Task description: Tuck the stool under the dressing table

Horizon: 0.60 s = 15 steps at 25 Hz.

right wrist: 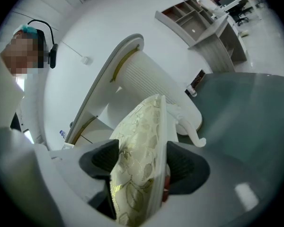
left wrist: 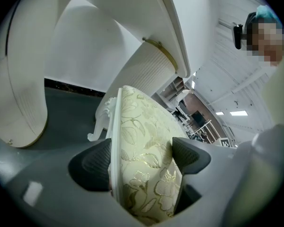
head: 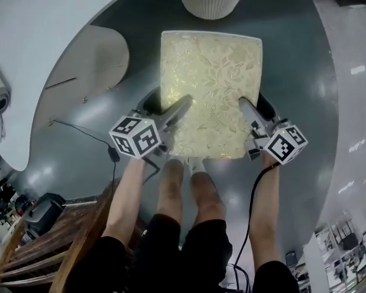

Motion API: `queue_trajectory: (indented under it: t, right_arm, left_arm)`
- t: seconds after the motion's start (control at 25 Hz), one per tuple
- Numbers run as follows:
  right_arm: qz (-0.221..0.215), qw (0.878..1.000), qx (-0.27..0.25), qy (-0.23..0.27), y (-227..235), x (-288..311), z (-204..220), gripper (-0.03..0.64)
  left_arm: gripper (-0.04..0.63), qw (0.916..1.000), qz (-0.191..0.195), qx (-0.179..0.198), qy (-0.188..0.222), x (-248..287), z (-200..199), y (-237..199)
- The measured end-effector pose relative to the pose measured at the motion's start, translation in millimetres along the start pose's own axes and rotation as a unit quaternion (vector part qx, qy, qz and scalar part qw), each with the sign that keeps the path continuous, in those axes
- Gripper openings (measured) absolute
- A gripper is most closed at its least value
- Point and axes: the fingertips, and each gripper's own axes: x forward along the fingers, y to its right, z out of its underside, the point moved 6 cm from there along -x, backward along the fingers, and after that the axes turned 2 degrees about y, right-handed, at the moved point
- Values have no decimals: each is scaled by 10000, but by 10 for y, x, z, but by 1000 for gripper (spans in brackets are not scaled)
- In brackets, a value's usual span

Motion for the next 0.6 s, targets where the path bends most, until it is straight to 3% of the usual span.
queue_trajectory:
  t: [0.6]
  right_arm:
    - [-582,9963,-444,-447,-189,165,-239,321]
  left_arm:
    - [416,9964,-424,-258,688,-295,17,113]
